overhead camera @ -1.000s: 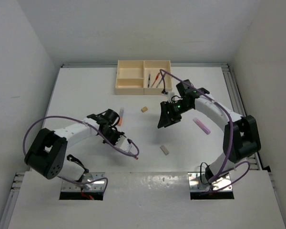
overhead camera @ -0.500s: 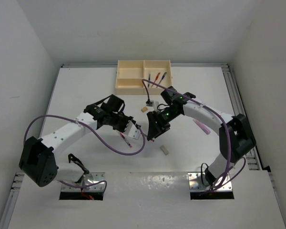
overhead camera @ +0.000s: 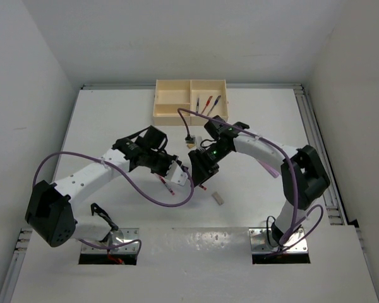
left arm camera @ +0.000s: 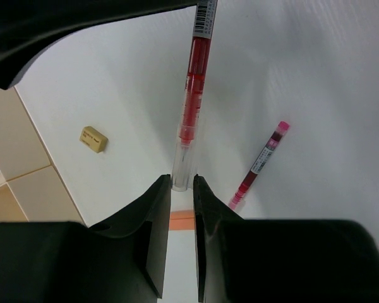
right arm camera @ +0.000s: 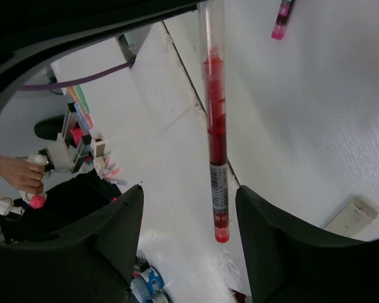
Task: Sort the stationery into containers
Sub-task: Pass the stationery from the left arm to the right, then place the stationery into the container
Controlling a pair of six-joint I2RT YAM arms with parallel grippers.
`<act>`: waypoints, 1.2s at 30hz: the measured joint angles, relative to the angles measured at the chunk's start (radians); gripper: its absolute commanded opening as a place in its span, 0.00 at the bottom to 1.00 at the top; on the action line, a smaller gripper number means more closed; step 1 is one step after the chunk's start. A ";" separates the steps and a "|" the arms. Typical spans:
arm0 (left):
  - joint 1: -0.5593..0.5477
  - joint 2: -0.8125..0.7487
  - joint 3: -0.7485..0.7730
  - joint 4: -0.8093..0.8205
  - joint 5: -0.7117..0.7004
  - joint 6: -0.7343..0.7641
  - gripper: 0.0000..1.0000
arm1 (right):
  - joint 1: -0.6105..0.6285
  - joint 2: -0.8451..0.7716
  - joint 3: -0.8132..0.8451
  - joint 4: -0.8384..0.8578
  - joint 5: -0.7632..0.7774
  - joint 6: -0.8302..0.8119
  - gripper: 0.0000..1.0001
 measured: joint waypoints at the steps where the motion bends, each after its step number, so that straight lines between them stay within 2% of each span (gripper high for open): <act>1: 0.000 0.000 0.002 -0.001 0.000 -0.002 0.00 | 0.000 0.007 0.000 -0.002 0.002 -0.004 0.55; 4: 0.000 0.000 0.010 -0.007 0.003 -0.008 0.00 | 0.000 0.023 0.002 -0.013 0.011 -0.014 0.41; 5: -0.001 0.000 0.013 -0.008 0.003 -0.009 0.00 | 0.000 0.025 0.002 -0.014 0.013 -0.018 0.30; 8: -0.001 0.000 0.020 -0.007 0.006 -0.016 0.01 | 0.000 0.028 0.007 -0.019 0.016 -0.032 0.11; 9: -0.001 0.000 0.021 -0.006 0.006 -0.019 0.22 | 0.000 0.028 0.010 -0.024 0.015 -0.032 0.04; 12: 0.000 0.000 0.021 0.005 0.005 -0.050 0.53 | 0.000 0.028 0.026 -0.035 0.016 -0.047 0.00; 14: 0.008 0.000 0.021 0.028 0.003 -0.092 1.00 | -0.009 0.028 0.041 -0.047 0.015 -0.055 0.00; 17: 0.046 -0.009 0.022 0.065 0.006 -0.187 1.00 | -0.047 0.028 0.094 -0.064 0.016 -0.061 0.00; 21: 0.132 -0.049 0.023 0.129 -0.010 -0.306 1.00 | -0.185 0.067 0.257 -0.041 0.068 -0.023 0.00; 27: 0.209 -0.078 0.011 0.242 -0.061 -0.463 1.00 | -0.352 0.210 0.542 0.171 0.293 0.138 0.00; 31: 0.236 -0.078 -0.038 0.302 -0.090 -0.552 1.00 | -0.371 0.348 0.681 0.304 0.420 0.215 0.00; 36: 0.265 -0.078 -0.110 0.340 -0.111 -0.626 1.00 | -0.360 0.522 0.748 0.420 0.521 0.257 0.00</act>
